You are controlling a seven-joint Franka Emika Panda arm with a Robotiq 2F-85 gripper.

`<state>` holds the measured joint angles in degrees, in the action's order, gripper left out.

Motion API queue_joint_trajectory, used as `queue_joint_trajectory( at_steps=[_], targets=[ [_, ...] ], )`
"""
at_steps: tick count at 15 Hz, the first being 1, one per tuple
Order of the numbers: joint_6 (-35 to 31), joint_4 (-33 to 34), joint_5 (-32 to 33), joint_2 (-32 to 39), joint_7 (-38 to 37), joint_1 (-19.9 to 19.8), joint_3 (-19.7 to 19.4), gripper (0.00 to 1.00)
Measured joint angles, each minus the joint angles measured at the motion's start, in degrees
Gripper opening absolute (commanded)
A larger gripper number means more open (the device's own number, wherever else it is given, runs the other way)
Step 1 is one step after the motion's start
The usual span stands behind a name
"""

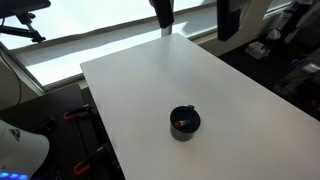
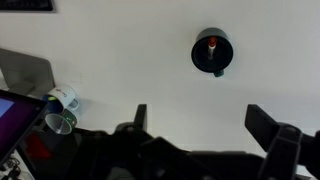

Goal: Put the marker directly onto the counter

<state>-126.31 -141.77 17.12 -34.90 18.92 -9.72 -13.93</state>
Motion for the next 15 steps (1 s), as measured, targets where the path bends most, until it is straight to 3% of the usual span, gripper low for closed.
queue_joint_trajectory(
  at_steps=[10,15],
  targets=[
    [0.0,0.1,-0.5,1.0,0.0,0.0,0.0,1.00],
    [0.1,1.5,-5.3,5.8,2.2,2.0,-1.0,1.00]
  ],
)
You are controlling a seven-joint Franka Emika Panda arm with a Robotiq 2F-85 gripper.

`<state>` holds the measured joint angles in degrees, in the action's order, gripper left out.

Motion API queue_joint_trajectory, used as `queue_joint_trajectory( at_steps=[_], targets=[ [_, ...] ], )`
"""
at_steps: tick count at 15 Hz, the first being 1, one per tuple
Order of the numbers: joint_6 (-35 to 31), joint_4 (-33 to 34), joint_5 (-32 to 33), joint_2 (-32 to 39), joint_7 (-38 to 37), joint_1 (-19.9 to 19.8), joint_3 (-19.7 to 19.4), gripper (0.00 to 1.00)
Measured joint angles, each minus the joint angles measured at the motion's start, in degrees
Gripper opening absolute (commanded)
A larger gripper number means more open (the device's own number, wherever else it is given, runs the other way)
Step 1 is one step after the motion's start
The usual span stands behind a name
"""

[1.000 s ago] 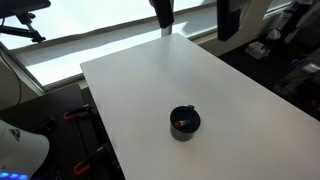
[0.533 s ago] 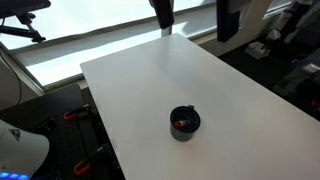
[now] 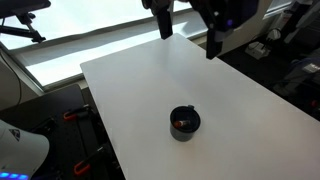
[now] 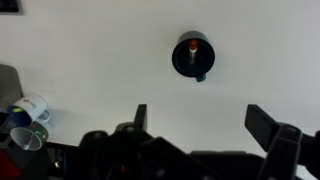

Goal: Put the marker directly onto the counter

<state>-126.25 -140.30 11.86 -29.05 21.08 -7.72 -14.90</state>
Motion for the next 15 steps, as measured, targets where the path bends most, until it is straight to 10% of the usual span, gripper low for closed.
queue_joint_trajectory(
  at_steps=[15],
  targets=[
    [0.9,4.4,-7.5,12.3,3.4,1.4,-0.8,1.00]
  ],
)
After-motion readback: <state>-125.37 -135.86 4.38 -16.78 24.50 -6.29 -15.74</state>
